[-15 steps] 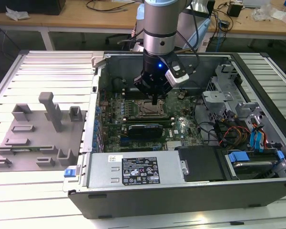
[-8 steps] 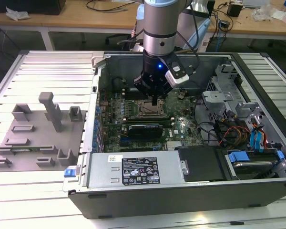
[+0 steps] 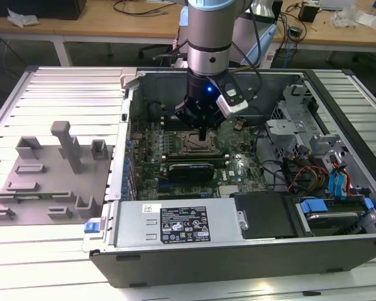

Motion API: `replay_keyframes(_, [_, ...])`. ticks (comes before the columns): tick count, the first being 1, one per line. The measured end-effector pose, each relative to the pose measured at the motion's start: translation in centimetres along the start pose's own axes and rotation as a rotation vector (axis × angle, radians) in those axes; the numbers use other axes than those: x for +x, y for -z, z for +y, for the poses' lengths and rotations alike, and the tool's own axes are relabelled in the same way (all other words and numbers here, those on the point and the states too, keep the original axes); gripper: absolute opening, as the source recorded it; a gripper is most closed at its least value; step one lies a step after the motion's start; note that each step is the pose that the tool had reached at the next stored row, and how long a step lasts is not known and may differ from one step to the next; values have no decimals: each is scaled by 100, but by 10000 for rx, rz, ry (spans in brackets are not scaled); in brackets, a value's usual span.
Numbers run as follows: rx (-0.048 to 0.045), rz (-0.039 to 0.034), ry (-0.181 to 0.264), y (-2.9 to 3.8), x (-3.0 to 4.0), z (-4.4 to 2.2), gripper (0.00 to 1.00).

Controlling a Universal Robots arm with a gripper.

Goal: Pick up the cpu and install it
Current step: 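Install the second cpu locking lever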

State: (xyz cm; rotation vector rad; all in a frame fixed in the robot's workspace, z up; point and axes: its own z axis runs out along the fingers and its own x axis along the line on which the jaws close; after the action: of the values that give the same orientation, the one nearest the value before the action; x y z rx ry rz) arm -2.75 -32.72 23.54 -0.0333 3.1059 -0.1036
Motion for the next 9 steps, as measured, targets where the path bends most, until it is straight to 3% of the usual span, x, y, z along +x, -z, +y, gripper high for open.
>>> replay_keyframes(9, [-30, -1, -2, -7, 13, -111, 11])
